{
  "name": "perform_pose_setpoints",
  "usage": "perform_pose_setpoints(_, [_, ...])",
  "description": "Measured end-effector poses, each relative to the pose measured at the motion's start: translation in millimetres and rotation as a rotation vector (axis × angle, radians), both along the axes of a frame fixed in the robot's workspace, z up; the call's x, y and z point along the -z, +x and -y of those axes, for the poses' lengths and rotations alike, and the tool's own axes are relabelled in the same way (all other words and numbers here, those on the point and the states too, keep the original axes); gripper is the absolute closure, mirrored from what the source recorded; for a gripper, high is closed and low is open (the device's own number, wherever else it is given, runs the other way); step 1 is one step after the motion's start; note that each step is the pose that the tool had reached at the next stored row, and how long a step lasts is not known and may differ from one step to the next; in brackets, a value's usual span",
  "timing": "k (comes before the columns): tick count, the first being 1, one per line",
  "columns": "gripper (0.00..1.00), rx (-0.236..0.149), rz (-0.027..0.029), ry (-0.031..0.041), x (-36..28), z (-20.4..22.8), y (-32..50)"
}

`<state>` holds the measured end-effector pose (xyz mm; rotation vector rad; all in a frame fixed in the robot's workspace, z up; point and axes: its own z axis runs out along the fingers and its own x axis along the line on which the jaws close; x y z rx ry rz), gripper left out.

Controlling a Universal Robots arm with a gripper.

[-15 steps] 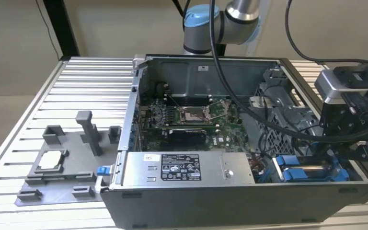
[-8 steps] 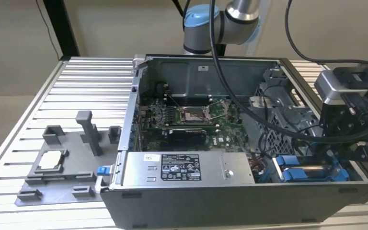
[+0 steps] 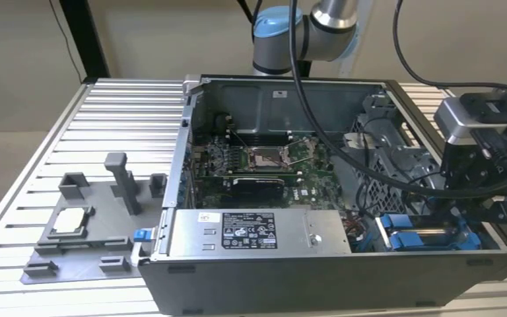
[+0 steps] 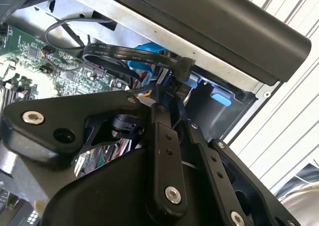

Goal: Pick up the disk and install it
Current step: 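Insert the first disk wire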

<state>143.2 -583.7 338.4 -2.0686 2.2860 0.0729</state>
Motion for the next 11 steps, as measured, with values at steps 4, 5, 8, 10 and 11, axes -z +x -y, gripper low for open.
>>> perform_pose_setpoints(4, [1.0, 0.0, -0.0014, 0.0013, -0.2, 0.5, 0.2])
perform_pose_setpoints(5, [1.0, 0.0, -0.0019, 0.0018, -0.3, 0.6, 0.2])
perform_pose_setpoints(8, [1.0, 0.0, -0.0027, 0.0027, -0.2, 0.9, 0.2])
perform_pose_setpoints(10, [1.0, 0.0, -0.0033, 0.0036, -0.1, 1.4, 0.2])
perform_pose_setpoints(11, [1.0, 0.0, -0.0039, 0.0037, -0.2, 1.8, 0.3])
